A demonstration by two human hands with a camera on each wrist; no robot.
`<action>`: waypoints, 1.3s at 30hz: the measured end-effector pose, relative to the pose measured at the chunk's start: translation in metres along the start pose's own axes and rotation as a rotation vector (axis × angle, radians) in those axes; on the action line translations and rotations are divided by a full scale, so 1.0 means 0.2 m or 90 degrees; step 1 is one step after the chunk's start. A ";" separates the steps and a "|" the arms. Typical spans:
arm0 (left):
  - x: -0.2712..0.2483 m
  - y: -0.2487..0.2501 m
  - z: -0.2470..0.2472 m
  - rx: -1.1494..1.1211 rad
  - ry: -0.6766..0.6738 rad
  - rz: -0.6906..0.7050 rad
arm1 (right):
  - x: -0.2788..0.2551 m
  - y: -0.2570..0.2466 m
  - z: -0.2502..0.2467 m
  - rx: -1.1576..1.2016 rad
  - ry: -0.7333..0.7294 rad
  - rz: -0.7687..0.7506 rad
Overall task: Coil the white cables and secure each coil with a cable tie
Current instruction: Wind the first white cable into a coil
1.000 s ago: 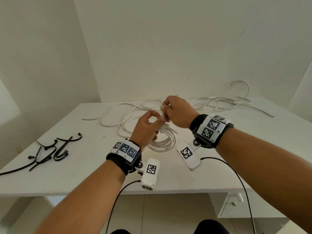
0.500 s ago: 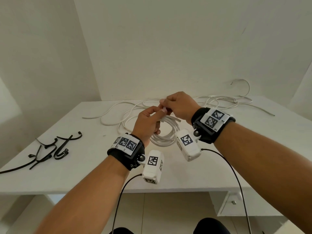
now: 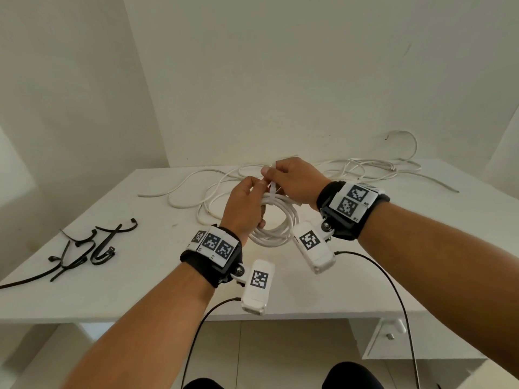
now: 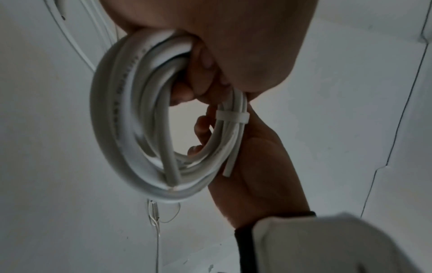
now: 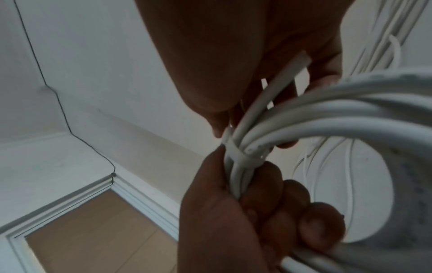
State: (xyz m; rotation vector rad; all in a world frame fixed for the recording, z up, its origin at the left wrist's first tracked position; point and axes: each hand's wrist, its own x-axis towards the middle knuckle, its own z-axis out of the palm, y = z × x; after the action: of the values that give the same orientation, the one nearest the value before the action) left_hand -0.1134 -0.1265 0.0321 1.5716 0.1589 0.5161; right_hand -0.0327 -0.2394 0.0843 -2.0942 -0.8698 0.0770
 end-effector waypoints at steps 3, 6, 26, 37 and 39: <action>0.00 0.00 0.02 -0.002 0.028 -0.005 | 0.00 0.00 0.00 -0.056 0.023 -0.017; -0.02 0.00 0.05 -0.057 0.004 -0.026 | 0.02 0.02 -0.02 -0.084 0.040 -0.015; -0.03 0.00 -0.09 -0.112 -0.082 -0.043 | 0.15 -0.02 0.07 -0.024 -0.005 0.040; 0.18 -0.06 -0.57 -0.120 -0.009 -0.075 | 0.30 0.01 0.26 0.321 -0.327 0.157; 0.24 -0.07 -0.68 -0.043 -0.016 -0.090 | 0.39 0.00 0.29 0.297 -0.311 0.142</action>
State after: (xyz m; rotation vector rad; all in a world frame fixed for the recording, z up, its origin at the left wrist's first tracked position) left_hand -0.1241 0.0187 0.0271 1.4887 0.2292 0.3870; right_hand 0.0068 -0.1531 0.0660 -1.7371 -0.7937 0.8562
